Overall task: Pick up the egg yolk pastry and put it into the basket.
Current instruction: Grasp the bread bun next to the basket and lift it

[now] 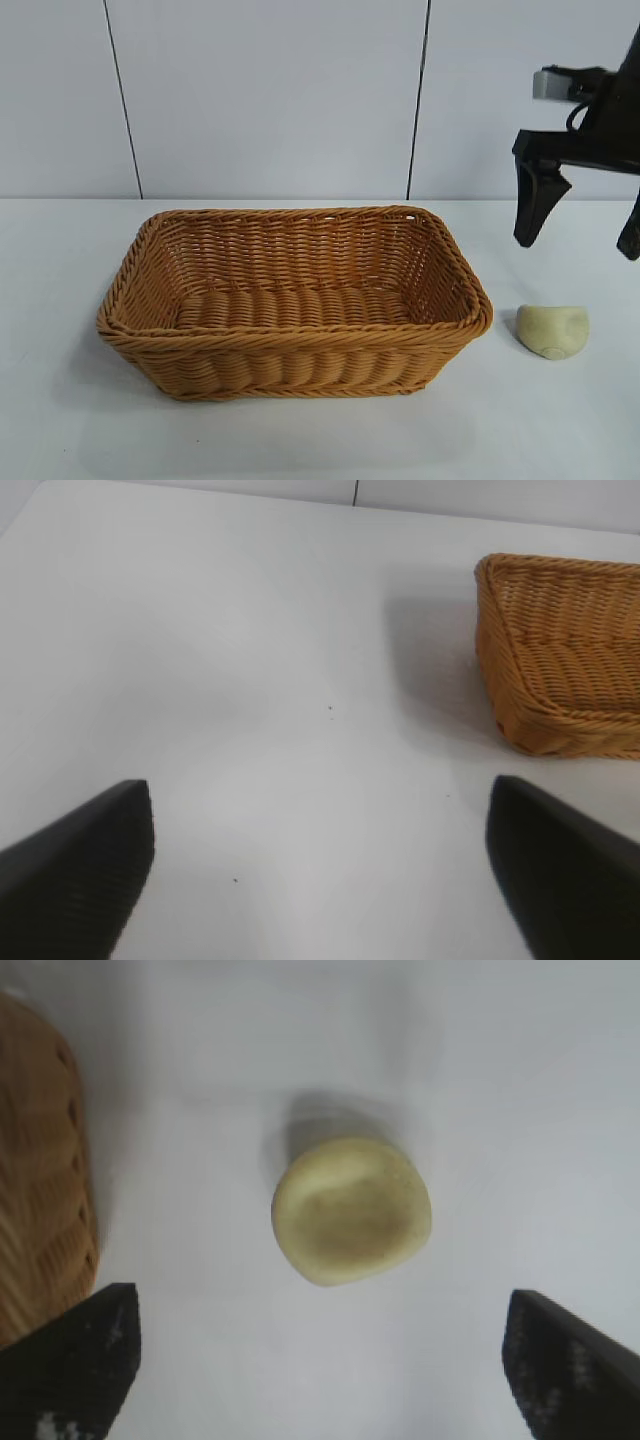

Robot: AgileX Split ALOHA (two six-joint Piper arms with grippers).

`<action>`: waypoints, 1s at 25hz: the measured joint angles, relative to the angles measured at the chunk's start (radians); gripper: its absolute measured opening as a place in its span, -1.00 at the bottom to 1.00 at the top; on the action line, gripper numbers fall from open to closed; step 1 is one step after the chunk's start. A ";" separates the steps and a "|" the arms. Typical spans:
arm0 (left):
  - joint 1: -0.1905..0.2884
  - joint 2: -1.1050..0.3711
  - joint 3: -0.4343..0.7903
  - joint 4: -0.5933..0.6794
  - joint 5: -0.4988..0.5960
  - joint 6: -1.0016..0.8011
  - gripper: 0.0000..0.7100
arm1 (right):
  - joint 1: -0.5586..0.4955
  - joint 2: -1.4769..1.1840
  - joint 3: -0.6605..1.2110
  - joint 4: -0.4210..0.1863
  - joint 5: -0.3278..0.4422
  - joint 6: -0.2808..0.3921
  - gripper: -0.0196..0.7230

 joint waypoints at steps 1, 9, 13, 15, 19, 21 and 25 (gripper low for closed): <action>0.000 0.000 0.000 0.000 0.000 0.000 0.96 | 0.000 0.011 0.000 0.001 -0.004 0.000 0.88; 0.000 0.000 0.000 0.000 0.000 0.000 0.96 | 0.000 0.017 0.000 0.001 -0.021 0.000 0.46; 0.000 0.000 0.000 0.000 0.000 0.000 0.96 | 0.000 0.021 0.000 0.001 -0.021 0.000 0.14; 0.000 0.000 0.000 0.000 0.000 0.000 0.96 | 0.000 0.021 0.000 0.001 -0.020 0.000 -0.16; 0.000 0.000 0.000 0.000 0.000 0.000 0.96 | 0.000 0.021 -0.003 0.001 -0.008 -0.001 -0.65; 0.000 0.000 0.000 0.000 0.000 0.000 0.96 | 0.000 0.021 -0.016 0.000 0.012 -0.001 -0.72; 0.000 0.000 0.000 0.000 0.000 0.000 0.96 | 0.000 0.012 -0.067 -0.002 0.081 -0.001 -0.75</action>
